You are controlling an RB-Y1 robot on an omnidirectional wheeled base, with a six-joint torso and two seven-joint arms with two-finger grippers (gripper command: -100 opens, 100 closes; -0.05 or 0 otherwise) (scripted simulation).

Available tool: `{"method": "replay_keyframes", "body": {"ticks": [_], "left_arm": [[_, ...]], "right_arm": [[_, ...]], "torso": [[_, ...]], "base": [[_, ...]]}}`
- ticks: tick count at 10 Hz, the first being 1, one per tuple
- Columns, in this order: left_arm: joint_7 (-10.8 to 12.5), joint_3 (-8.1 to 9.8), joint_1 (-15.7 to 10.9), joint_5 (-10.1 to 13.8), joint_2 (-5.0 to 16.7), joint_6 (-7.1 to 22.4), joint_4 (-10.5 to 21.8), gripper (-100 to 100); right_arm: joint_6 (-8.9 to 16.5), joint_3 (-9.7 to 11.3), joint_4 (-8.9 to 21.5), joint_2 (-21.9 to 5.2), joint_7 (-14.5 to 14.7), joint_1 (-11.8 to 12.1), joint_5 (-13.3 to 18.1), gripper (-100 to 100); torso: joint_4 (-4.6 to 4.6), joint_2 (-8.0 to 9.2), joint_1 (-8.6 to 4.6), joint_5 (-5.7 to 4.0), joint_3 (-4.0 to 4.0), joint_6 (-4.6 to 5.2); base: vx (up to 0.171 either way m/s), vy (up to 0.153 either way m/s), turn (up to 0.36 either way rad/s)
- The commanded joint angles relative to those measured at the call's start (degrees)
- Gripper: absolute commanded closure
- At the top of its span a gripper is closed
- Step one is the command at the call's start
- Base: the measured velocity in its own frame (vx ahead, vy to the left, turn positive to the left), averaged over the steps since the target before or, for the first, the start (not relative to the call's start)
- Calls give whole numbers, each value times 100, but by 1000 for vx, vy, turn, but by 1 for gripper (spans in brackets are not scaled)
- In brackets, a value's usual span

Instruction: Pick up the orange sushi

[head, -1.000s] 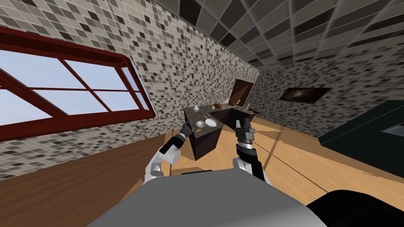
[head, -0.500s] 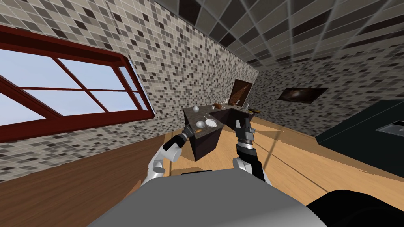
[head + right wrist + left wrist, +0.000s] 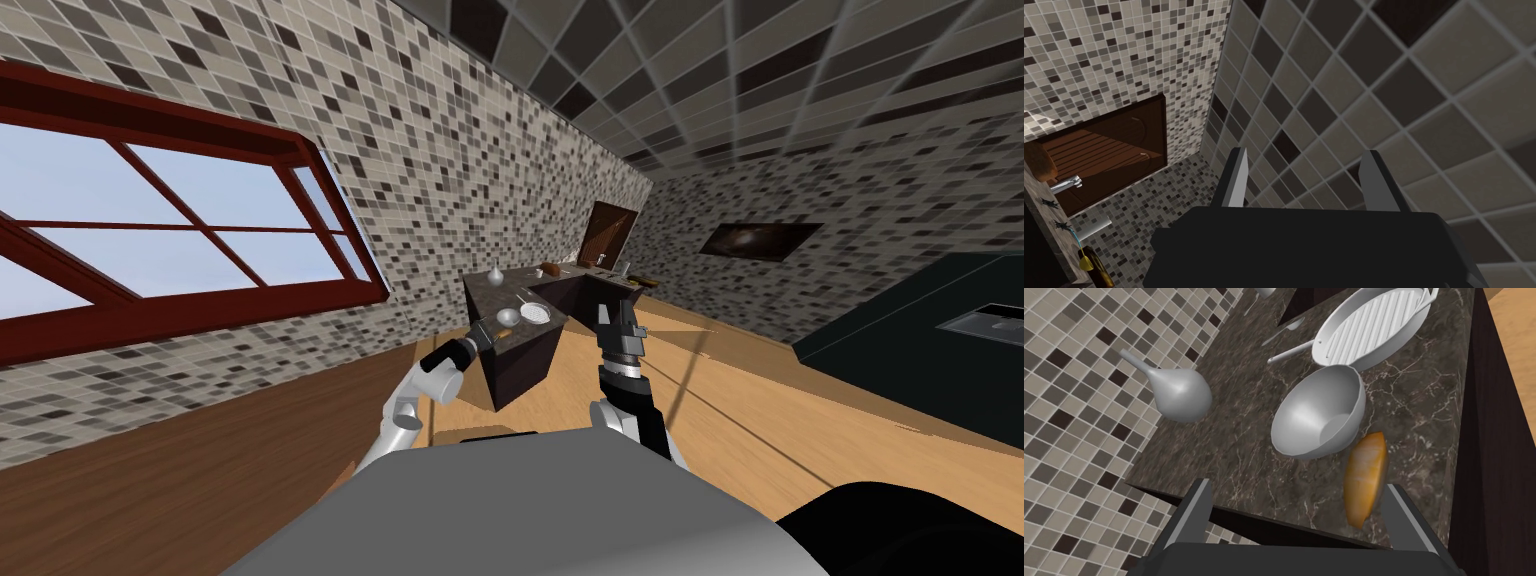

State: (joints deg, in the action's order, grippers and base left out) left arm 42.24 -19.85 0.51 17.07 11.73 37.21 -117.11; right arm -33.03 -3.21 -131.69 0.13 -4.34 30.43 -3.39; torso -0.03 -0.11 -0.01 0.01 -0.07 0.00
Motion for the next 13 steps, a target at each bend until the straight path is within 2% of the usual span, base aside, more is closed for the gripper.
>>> {"method": "replay_keyframes", "body": {"ticks": [1, 2, 4, 5, 6, 7, 8, 9, 10, 13], "left_arm": [[93, -13, -28, 55, 41, 286, -10, -100], [250, -32, -150, 154, 96, 456, 57, -100], [250, -32, -150, 154, 96, 686, 57, -100], [397, -43, -268, 249, 154, 922, 125, -100], [397, -43, -268, 249, 154, 1052, 125, -100], [534, -47, -380, 340, 213, 1255, 194, -100], [534, -47, -380, 340, 213, 1409, 194, -100], [661, -43, -487, 426, 274, 1604, 263, -100], [661, -43, -487, 426, 274, 1754, 263, -100], [883, -19, -683, 584, 399, 2237, 397, -100]], "right_arm": [[0, 0, 0, 0, 0, 0, 0, 0], [0, 0, 0, 0, 0, 0, 0, 0], [0, 0, 0, 0, 0, 0, 0, 0], [0, 0, 0, 0, 0, 0, 0, 0], [0, 0, 0, 0, 0, 0, 0, 0], [0, 0, 0, 0, 0, 0, 0, 0], [0, 0, 0, 0, 0, 0, 0, 0], [0, 0, 0, 0, 0, 0, 0, 0], [0, 0, 0, 0, 0, 0, 0, 0], [0, 0, 0, 0, 0, 1, 0, 0]], "torso": [[0, 0, 0, 0, 0, 0], [0, 0, 0, 0, 0, -1], [-1, -2, 0, 0, -2, -2], [0, 2, -2, 0, 1, -2], [0, 1, -2, 0, 0, 0], [-1, 0, -3, 0, 0, -2], [-1, -5, -5, -1, -3, -1], [-2, -4, -4, -1, -3, -2], [-2, -5, -6, -1, -3, -1], [-2, -7, -7, -2, -4, -2]], "base": [[29, 8, -28], [35, 5, -54], [27, 4, -8], [26, 1, -52], [31, 1, -32], [46, -10, -51], [40, -4, -26], [41, -8, -45], [36, -11, -28], [51, -13, -48]]}}
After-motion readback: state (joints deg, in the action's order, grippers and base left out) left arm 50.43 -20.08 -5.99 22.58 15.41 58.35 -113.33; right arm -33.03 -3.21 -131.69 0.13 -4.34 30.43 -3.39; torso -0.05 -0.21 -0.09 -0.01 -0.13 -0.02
